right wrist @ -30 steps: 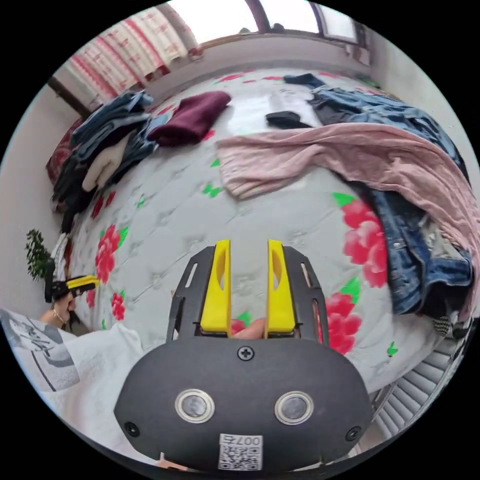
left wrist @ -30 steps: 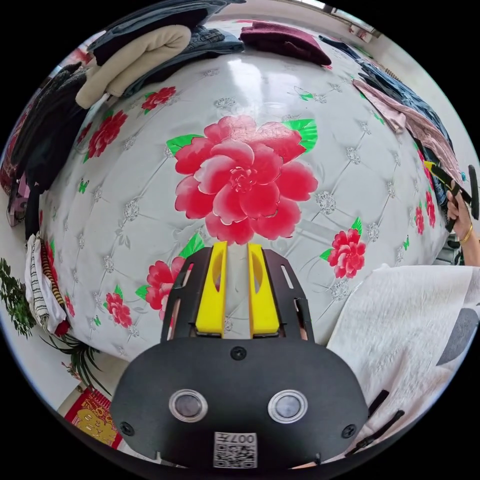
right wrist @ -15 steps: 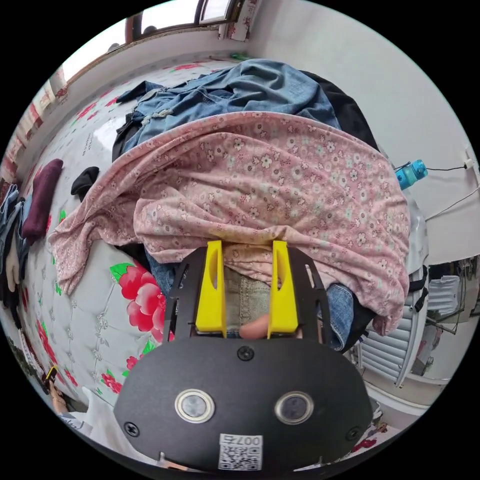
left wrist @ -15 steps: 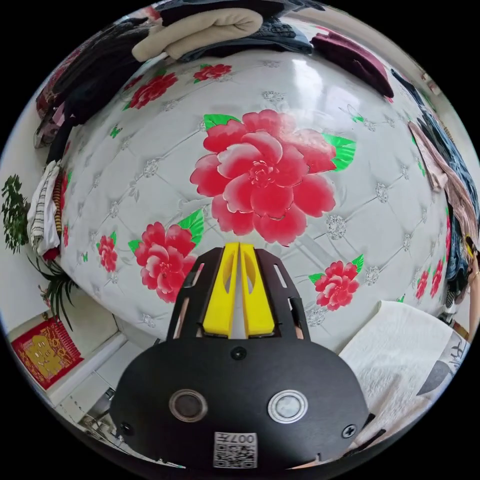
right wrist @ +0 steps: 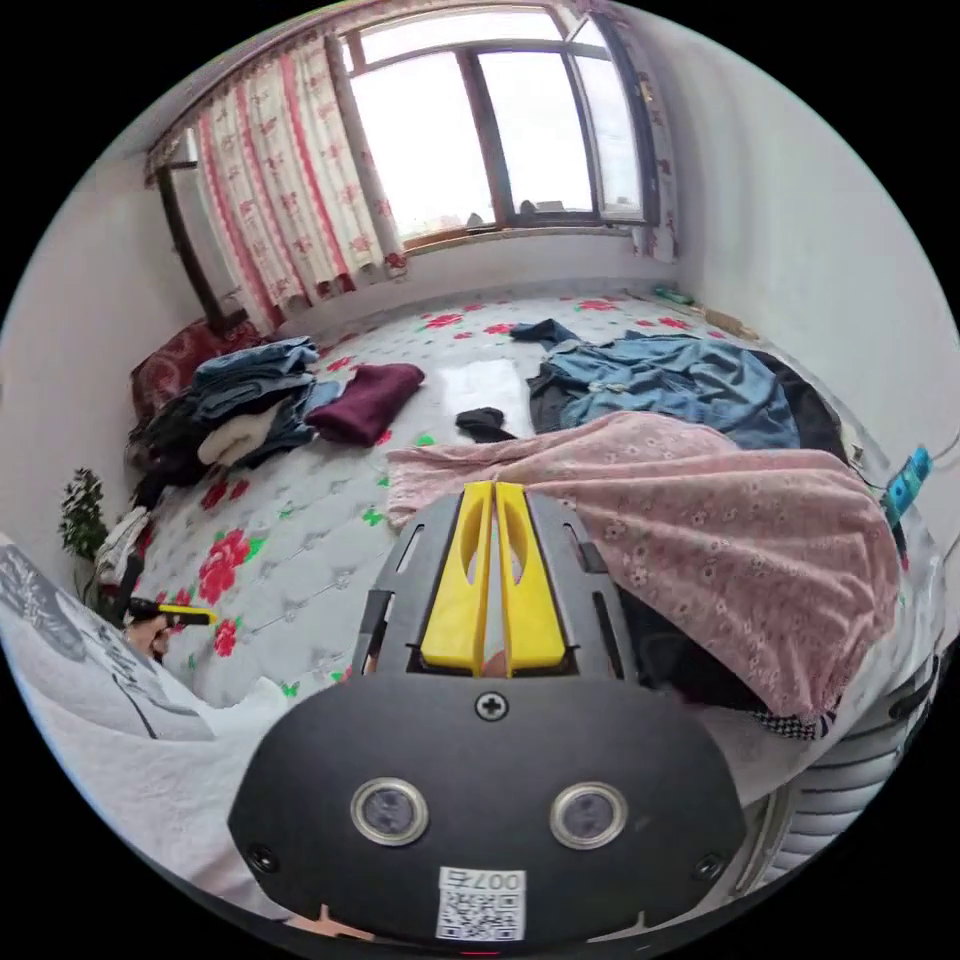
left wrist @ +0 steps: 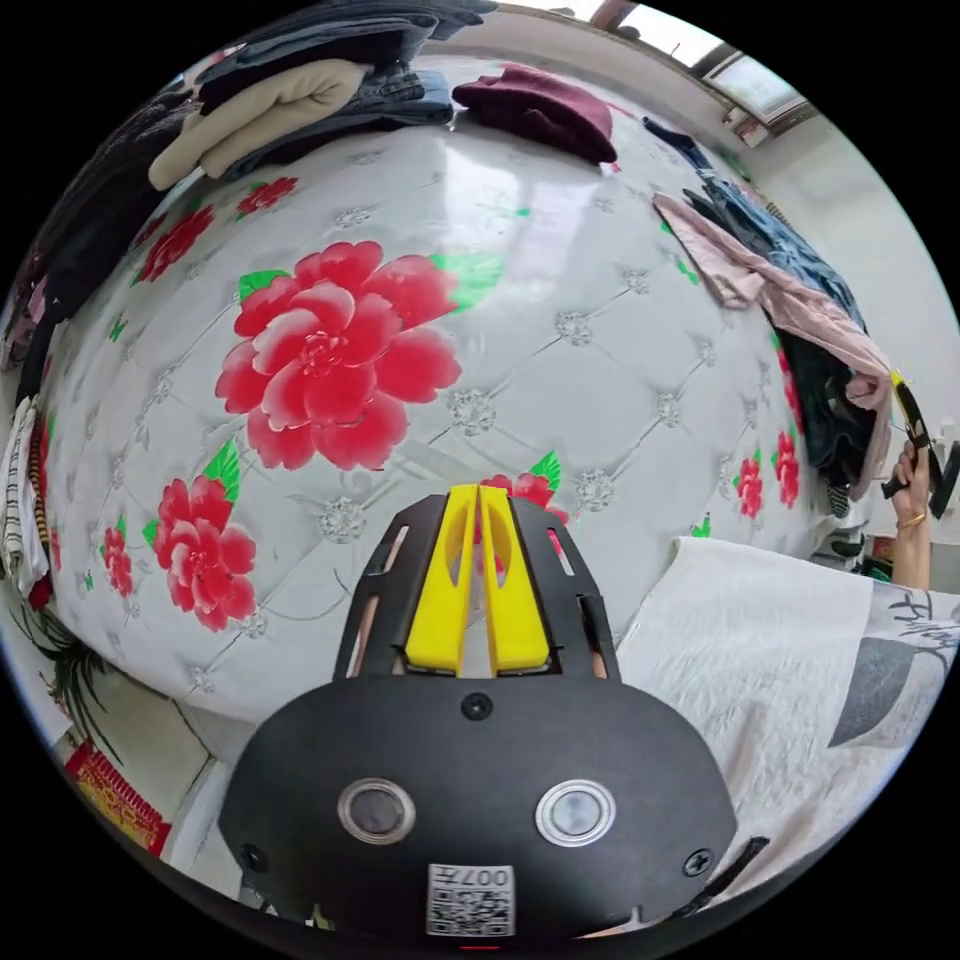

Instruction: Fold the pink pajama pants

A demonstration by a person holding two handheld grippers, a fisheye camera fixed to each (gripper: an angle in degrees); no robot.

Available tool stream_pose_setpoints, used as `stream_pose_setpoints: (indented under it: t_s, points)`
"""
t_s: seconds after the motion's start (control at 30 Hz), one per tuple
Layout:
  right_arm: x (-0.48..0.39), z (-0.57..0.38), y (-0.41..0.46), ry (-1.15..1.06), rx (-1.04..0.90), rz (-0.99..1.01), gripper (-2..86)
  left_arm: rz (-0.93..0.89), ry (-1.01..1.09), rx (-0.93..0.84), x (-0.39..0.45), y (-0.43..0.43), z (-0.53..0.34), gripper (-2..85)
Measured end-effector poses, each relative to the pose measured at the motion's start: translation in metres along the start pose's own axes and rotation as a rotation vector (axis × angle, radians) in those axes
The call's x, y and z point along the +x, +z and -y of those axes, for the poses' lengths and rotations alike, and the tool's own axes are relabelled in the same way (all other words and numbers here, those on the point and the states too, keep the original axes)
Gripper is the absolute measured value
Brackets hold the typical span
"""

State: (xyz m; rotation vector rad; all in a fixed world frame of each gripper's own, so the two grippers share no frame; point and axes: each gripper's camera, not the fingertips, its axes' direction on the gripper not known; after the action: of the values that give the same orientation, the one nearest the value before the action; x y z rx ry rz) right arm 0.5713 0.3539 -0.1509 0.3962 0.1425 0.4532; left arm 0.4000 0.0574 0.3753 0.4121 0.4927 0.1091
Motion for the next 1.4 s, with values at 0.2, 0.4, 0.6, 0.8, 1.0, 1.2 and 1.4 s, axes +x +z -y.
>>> stream_pose_setpoints:
  t_s: [0.2, 0.4, 0.6, 0.8, 1.0, 1.2, 1.4]
  points:
    - [-0.186, -0.032, 0.060, -0.236, -0.242, 0.659, -0.2, -0.156, 0.110, 0.137, -0.009, -0.046, -0.023, -0.4]
    - [-0.330, -0.084, 0.107, -0.490, -0.589, 0.801, 0.1, -0.136, 0.091, 0.189, -0.075, -0.087, -0.075, 1.0]
    - [-0.253, -0.090, 0.079, -0.153, -0.428, 0.492, 3.3, -0.070, 0.094, 0.184, -0.139, -0.120, -0.109, 4.3]
    - [-0.168, -0.131, 0.038, 0.241, -0.326, 0.173, 6.9, -0.094, 0.352, 0.235, -0.102, -0.161, -0.066, 6.1]
    - [-0.176, -0.113, 0.050, 0.244, -0.320, 0.166, 7.4, -0.249, 0.666, 0.171, 0.016, -0.169, 0.021, 8.3]
    - [-0.193, -0.107, 0.122, 0.227, -0.462, 0.125, 5.4, -0.070, 0.723, -0.206, 0.110, -0.100, 0.088, 4.4]
    - [-0.186, -0.103, 0.087, 0.203, -0.415, 0.205, 0.6, -0.366, 0.544, -0.035, 0.002, -0.163, 0.095, 0.1]
